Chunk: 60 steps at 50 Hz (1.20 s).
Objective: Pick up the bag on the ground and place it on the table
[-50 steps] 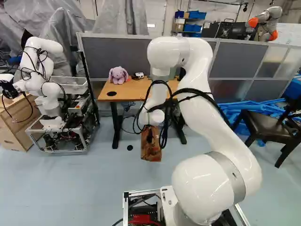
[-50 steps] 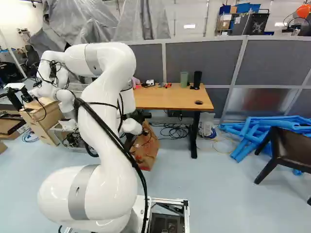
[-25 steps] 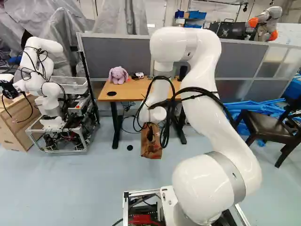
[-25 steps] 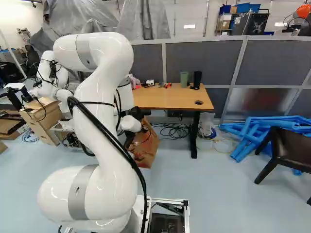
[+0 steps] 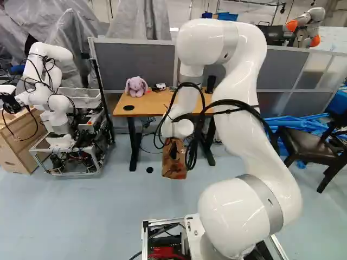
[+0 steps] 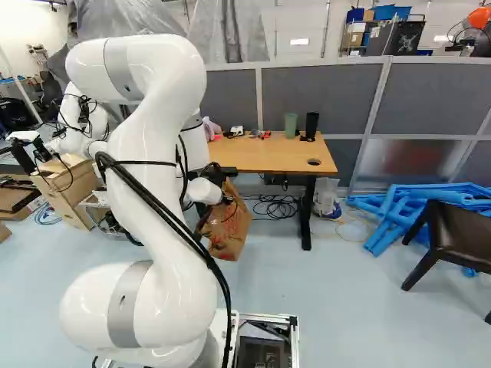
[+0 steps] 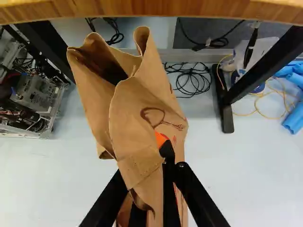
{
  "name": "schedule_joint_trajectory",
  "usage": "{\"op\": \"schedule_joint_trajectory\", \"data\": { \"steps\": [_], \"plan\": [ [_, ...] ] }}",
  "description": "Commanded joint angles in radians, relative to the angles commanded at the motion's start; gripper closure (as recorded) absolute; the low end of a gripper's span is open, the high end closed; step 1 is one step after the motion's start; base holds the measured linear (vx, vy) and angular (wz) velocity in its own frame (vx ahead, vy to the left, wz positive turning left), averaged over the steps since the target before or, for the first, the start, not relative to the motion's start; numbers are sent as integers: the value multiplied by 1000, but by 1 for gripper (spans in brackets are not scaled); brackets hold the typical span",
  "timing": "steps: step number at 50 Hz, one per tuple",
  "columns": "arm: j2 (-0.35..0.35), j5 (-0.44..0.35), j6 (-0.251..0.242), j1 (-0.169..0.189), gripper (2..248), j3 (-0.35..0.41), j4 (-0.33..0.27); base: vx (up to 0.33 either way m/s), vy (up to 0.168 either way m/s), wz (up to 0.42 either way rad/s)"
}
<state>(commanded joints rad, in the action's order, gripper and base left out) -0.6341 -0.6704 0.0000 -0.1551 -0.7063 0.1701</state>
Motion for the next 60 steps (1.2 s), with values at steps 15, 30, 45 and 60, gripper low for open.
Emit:
{"op": "schedule_joint_trajectory", "data": {
  "steps": [15,30,45,60],
  "plan": [
    [53,0,0,0,225,25,0,0,0,0],
    [95,0,0,2,225,32,0,0,0,0],
    [130,27,0,5,225,30,0,0,0,0],
    [162,121,0,8,225,23,0,0,0,0]
  ]
}}
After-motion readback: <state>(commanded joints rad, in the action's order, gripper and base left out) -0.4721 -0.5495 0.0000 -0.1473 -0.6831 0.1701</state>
